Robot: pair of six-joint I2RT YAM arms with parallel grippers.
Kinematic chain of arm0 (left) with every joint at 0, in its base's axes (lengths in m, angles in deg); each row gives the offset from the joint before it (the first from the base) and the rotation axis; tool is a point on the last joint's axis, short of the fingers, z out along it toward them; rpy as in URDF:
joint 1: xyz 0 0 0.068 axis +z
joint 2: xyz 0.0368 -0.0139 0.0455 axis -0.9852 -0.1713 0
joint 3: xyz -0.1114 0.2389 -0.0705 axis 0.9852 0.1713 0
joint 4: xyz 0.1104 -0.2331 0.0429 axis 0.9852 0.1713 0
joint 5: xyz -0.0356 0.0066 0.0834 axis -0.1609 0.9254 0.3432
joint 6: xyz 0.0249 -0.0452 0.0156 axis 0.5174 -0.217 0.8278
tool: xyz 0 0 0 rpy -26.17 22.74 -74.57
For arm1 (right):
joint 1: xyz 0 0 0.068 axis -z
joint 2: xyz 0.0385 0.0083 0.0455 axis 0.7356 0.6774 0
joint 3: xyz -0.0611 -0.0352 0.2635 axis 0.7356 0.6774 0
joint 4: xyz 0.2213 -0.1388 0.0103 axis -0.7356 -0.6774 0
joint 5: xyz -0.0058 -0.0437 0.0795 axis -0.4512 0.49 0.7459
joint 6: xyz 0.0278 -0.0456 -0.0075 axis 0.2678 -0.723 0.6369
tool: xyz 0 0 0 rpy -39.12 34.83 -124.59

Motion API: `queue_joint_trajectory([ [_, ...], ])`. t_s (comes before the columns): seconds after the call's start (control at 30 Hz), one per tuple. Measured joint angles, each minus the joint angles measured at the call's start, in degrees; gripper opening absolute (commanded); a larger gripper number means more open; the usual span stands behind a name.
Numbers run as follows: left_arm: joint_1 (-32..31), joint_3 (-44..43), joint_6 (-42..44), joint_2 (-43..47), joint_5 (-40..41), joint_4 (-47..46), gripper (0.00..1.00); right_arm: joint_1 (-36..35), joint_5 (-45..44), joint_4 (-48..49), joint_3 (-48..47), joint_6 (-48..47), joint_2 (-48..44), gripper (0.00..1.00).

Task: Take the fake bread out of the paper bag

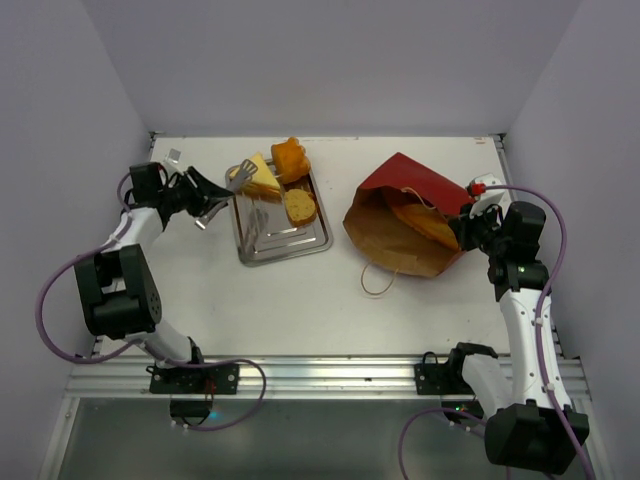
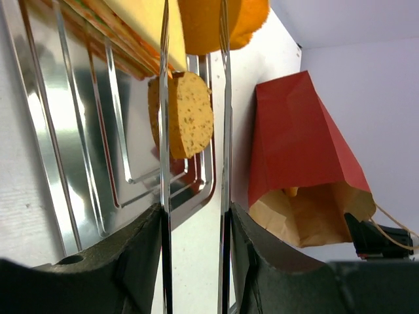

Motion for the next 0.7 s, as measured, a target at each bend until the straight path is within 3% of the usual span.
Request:
queue_joint_trajectory([
  [0.47, -0.37, 12.28, -1.11, 10.99, -3.45, -1.49, 0.41, 0.0, 0.02, 0.02, 0.02, 0.0, -0.02, 0.0],
  [0.7, -11.32, 21.59, -3.28, 30.4, -4.83, -3.26, 0.41, 0.04, 0.2, 0.02, 0.02, -0.15, 0.13, 0.0],
])
